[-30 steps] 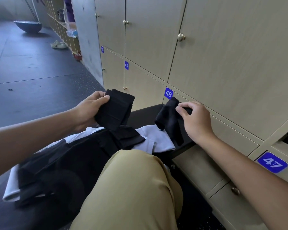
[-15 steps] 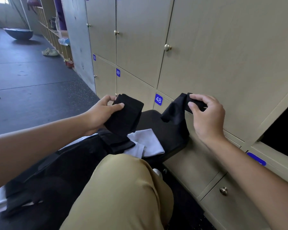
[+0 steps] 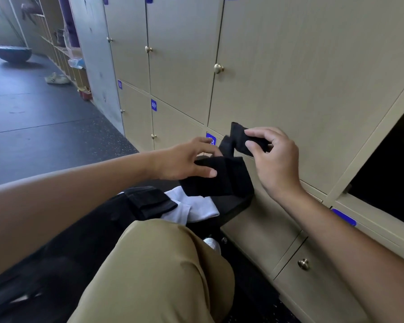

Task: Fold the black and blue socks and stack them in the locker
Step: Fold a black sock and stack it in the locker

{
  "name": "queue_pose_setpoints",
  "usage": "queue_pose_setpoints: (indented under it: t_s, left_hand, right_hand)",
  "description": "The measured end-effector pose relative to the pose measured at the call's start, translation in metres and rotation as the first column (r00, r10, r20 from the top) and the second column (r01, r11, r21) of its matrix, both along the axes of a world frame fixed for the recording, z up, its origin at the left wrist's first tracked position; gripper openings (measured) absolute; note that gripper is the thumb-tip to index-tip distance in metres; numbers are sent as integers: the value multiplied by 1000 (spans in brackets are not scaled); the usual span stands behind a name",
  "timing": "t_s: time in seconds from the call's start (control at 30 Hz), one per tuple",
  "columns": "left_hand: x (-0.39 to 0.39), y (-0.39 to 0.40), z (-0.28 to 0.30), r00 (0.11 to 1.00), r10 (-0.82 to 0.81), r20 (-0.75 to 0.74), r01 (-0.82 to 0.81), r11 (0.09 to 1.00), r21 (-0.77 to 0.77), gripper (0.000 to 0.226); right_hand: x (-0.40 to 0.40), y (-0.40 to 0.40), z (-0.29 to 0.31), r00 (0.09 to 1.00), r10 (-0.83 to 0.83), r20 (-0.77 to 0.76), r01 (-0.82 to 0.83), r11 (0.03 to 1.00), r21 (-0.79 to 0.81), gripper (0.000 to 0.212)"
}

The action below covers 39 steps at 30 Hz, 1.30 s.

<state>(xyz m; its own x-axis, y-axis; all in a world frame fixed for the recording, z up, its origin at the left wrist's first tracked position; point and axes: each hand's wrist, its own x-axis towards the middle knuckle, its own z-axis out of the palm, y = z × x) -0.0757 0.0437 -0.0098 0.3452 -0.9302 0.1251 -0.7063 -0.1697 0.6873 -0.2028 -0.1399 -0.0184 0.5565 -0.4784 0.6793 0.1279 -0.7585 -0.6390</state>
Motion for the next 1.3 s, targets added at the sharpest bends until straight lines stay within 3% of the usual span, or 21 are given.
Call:
queue_pose_setpoints:
  t_s: [0.13, 0.23, 0.6, 0.8, 1.03, 1.1, 1.2, 1.3]
  left_hand:
    - [0, -13, -5, 991, -13, -130, 4, 998, -63, 16]
    - [3, -19, -11, 993, 54, -109, -61, 996, -62, 15]
    - [-10, 1, -15, 928, 211, -306, -233, 972, -35, 3]
    - [-39, -16, -2, 871, 229, -435, -267, 963, -25, 13]
    - [-83, -51, 19, 834, 236, -499, -245, 968, 48, 51]
    - [-97, -62, 24, 795, 199, -573, -211, 976, 47, 53]
    - [-119, -82, 28, 710, 173, -683, -183, 981, 58, 30]
    - [-145, -96, 30, 600, 181, -779, -146, 983, 115, 34]
  right_hand:
    - [1, 3, 3, 999, 39, 14, -39, 999, -6, 21]
    - [-1, 1, 2, 999, 41, -11, -41, 999, -26, 22]
    - [-53, -31, 17, 997, -75, -34, 75, 997, 4, 16]
    - [-101, -38, 35, 991, -132, 9, 131, 987, 89, 11]
    - [-154, -41, 43, 983, -180, -20, 182, 975, 128, 12]
    - [-168, -44, 45, 980, -197, -10, 196, 971, 137, 12]
    - [-185, -44, 46, 984, -179, 14, 176, 975, 137, 22]
    - [-198, -41, 44, 988, -155, -16, 156, 981, 119, 27]
